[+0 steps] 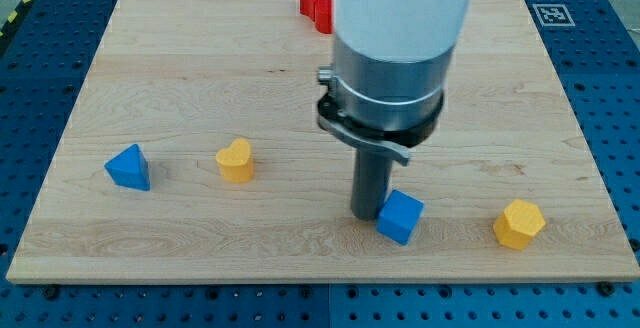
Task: Move the yellow heart to the top left of the yellow hexagon
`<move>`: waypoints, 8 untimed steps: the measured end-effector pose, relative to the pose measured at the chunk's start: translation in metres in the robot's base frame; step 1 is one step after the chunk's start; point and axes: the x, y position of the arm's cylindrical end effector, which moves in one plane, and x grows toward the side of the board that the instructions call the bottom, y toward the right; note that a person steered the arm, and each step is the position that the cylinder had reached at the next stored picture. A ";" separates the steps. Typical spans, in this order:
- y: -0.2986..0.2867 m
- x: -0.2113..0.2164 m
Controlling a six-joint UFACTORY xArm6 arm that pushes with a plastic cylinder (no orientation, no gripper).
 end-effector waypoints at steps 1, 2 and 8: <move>0.006 0.000; -0.003 0.000; -0.194 -0.032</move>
